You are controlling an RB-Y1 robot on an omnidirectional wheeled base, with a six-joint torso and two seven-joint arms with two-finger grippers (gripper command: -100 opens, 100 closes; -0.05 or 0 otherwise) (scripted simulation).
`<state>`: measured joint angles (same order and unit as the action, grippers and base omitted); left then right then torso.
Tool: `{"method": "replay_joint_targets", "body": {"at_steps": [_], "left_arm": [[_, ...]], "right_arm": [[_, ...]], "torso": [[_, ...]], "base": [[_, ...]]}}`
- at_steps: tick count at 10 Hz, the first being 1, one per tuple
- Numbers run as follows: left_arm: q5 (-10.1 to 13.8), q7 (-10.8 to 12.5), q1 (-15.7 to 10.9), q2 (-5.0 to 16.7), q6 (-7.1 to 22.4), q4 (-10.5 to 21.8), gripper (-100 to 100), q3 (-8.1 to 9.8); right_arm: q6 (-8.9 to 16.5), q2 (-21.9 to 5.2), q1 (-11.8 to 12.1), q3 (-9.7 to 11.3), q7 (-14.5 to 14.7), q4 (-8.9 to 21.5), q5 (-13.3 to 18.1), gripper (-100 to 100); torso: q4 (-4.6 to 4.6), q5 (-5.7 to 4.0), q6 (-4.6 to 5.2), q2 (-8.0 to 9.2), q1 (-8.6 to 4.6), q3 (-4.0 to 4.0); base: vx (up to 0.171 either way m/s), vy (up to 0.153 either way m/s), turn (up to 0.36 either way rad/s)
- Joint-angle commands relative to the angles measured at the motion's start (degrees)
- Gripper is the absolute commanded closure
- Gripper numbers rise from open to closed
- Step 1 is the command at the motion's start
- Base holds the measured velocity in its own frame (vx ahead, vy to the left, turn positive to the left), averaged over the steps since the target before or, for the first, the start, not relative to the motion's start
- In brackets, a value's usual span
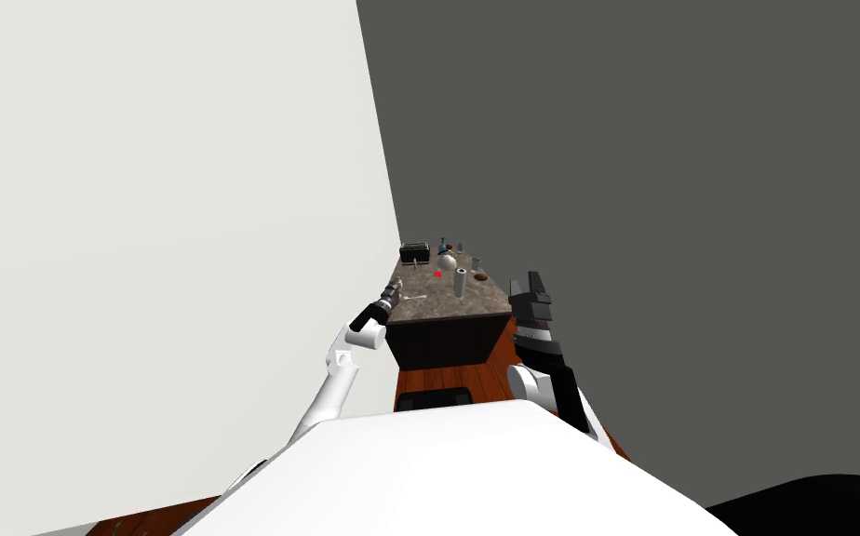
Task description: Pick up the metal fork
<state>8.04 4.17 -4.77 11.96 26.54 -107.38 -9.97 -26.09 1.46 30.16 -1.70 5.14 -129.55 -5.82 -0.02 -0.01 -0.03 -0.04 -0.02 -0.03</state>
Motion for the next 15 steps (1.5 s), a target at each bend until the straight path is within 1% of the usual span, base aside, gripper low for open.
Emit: {"method": "replay_joint_targets", "body": {"at_steps": [1,2,3,4,5,6,7,8,9,10,11,12,13,14,15], "left_arm": [[0.41,0.36,-2.77,0.10,2.86,2.37,-100,-0.52],[0.41,0.36,-2.77,0.10,4.27,2.37,-100,-0.52],[0.75,0.65,-5.37,0.06,6.29,4.41,-100,-1.03],[0.75,0.65,-5.37,0.06,7.90,4.41,-100,-1.03],[1.12,0.88,-7.96,-0.01,9.83,6.51,-100,-1.55],[1.12,0.88,-7.96,-0.01,11.42,6.51,-100,-1.55],[1.12,0.88,-7.96,-0.01,12.08,6.51,-100,-1.55],[1.52,1.06,-10.50,-0.10,14.52,8.66,-100,-2.08],[1.52,1.06,-10.50,-0.10,15.96,8.66,-100,-2.08],[1.94,1.19,-12.95,-0.22,17.71,10.85,-100,-2.61],[1.94,1.19,-12.99,-0.22,19.28,10.85,-100,-2.61],[1.94,1.19,-12.99,-0.22,19.79,10.85,-100,-2.61],[2.38,1.26,-15.43,-0.35,22.05,13.08,-100,-3.13],[2.38,1.26,-15.43,-0.35,23.38,13.08,-100,-3.13],[2.85,1.29,-17.80,-0.50,24.99,15.34,-100,-3.65]], "right_arm": [[0.00,0.00,0.00,0.00,0.00,0.00,0.00,0],[0.00,0.00,0.00,0.00,0.00,0.00,0.00,0],[0.00,0.00,0.00,0.00,0.00,0.00,0.00,0],[0.00,0.00,0.00,0.00,0.00,0.00,0.00,0],[0.00,0.00,0.00,0.00,0.00,0.00,0.00,0],[0.00,0.00,0.00,0.00,0.00,0.00,0.00,0],[0.00,0.00,0.00,0.00,0.00,0.00,0.00,0],[0.00,0.00,0.00,0.00,0.00,0.00,0.00,0],[0.00,0.00,0.00,0.00,0.00,0.00,0.00,0],[0.00,0.00,0.00,0.00,0.00,0.00,0.00,0],[0.00,0.00,0.00,0.00,0.00,0.00,0.00,0],[0.00,0.00,0.00,0.00,0.00,0.00,0.00,0],[0.00,0.00,0.00,0.00,0.00,0.00,0.00,0],[0.00,0.00,0.00,0.00,0.00,0.00,0.00,0],[0.00,0.00,0.00,0.00,0.00,0.00,0.00,0]], "torso": [[0.00,0.00,0.00,0.00,0.00,0.00],[0.00,0.00,0.01,-0.03,-0.02,-0.01],[-0.01,0.00,0.00,-0.04,-0.01,-0.02],[-0.01,-0.01,0.01,-0.07,-0.03,-0.03],[-0.01,-0.01,0.00,-0.06,-0.03,-0.03],[-0.02,-0.01,0.01,-0.08,-0.03,-0.05],[-0.02,0.00,0.00,-0.07,-0.02,-0.04],[-0.01,0.00,-0.01,-0.02,0.01,-0.01],[-0.01,0.00,0.00,-0.04,0.00,-0.02],[-0.01,0.00,0.00,-0.05,0.00,-0.03],[-0.02,0.00,0.00,-0.09,-0.01,-0.05],[-0.02,0.00,0.00,-0.08,-0.02,-0.05],[-0.01,0.00,-0.01,-0.03,-0.01,-0.02],[-0.01,-0.01,0.00,-0.07,-0.03,-0.04],[-0.02,0.00,-0.01,-0.06,-0.01,-0.04]], "base": [[0.015,-0.007,0.010],[0.019,-0.007,0.000],[0.024,-0.009,0.014],[0.025,-0.011,0.002],[0.029,-0.011,0.012],[0.027,-0.007,0.008],[0.013,-0.002,0.000],[0.020,-0.003,0.017],[0.025,-0.004,0.008],[0.032,-0.006,0.022],[0.032,-0.010,0.007],[0.015,-0.006,0.000],[0.027,-0.010,0.026],[0.028,-0.006,0.008],[0.040,-0.010,0.025]]}}
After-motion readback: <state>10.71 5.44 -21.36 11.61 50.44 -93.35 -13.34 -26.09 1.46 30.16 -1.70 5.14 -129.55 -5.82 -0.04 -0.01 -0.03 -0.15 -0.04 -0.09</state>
